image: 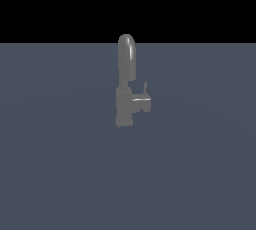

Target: Turn on the faucet by rotating a designated handle.

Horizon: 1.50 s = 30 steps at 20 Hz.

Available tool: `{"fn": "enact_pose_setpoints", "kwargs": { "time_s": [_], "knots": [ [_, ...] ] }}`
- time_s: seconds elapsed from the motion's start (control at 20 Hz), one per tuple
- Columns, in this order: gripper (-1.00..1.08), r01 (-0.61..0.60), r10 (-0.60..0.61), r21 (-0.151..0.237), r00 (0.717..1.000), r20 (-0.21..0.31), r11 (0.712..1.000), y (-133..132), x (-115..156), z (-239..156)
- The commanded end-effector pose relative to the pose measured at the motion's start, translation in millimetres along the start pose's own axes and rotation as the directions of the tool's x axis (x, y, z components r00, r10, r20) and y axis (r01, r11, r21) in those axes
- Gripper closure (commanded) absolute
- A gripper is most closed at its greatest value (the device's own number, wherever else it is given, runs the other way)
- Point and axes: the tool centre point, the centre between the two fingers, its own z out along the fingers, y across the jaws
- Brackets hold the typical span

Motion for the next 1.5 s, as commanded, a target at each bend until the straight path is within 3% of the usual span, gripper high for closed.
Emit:
{"fn": "enact_pose_setpoints", "kwargs": {
  "time_s": [0.0, 0.4, 0.75, 1.1, 1.45],
  "knots": [
    [1.08, -0.032, 0.030, 0.032, 0.999, 0.037, 0.999, -1, 15, 1],
    [1.08, -0.140, 0.119, 0.127, 0.980, 0.162, 0.982, -2, 62, 8],
    [1.08, -0.244, 0.184, 0.200, 0.942, 0.280, 0.949, 0, 104, 19],
    [1.08, -0.355, 0.233, 0.260, 0.885, 0.404, 0.898, 5, 146, 36],
    [1.08, -0.472, 0.265, 0.304, 0.806, 0.530, 0.828, 12, 186, 58]
  ]
}}
